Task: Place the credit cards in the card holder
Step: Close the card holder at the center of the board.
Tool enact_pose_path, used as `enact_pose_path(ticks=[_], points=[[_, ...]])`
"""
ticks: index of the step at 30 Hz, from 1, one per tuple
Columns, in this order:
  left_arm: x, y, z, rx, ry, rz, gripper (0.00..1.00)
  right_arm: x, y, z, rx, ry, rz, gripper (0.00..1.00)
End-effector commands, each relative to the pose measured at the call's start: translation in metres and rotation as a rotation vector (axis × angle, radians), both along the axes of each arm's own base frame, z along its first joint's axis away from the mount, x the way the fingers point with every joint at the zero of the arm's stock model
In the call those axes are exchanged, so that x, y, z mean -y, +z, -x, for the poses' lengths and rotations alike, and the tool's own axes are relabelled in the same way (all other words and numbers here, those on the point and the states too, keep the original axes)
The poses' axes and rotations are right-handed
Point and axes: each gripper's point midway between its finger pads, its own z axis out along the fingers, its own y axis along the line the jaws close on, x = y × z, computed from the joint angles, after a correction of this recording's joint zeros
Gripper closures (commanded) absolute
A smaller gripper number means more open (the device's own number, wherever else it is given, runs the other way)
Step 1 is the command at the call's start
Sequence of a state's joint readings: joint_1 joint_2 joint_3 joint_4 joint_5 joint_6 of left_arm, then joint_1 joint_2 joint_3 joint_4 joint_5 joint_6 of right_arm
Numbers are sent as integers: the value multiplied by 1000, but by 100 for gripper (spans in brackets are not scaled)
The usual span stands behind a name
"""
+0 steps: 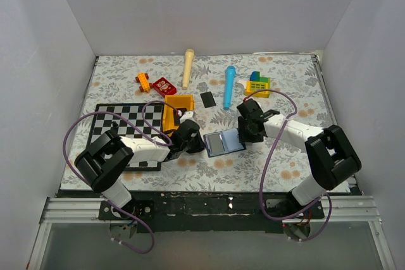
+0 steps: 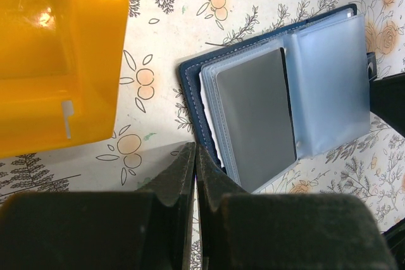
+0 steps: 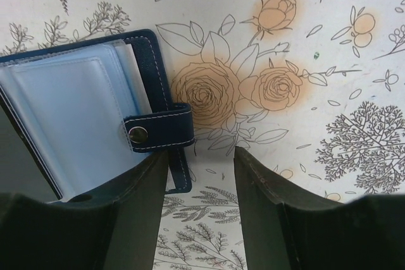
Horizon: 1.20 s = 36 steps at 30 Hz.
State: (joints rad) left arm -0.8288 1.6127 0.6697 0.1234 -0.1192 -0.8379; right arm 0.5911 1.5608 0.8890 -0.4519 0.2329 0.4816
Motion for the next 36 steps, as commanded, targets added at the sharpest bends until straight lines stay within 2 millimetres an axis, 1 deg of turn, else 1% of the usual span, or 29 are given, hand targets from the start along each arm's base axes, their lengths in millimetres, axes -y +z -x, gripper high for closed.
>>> enact_pose_path(ticks=[1, 10, 15, 24, 27, 31, 33, 36], points=[[-19, -23, 23, -84, -29, -106, 100, -15, 11, -23, 87, -7, -56, 45], [-18, -20, 21, -75, -29, -103, 100, -10, 9, -38, 149, -62, -33, 42], [-19, -19, 21, -72, -28, -104, 100, -11, 4, -45, 156, -73, -14, 41], [-22, -22, 23, -76, -24, -110, 100, -15, 8, -59, 189, -94, -13, 39], [-22, -21, 23, -73, -24, -109, 100, -12, 16, -64, 210, -113, -2, 39], [-22, -20, 22, -71, -21, -109, 100, -7, 33, -67, 262, -135, -1, 39], [-22, -20, 22, -69, -20, -108, 100, -8, 42, -69, 282, -128, -13, 39], [-22, -20, 22, -69, -19, -110, 100, -15, 51, -70, 289, -103, -44, 39]])
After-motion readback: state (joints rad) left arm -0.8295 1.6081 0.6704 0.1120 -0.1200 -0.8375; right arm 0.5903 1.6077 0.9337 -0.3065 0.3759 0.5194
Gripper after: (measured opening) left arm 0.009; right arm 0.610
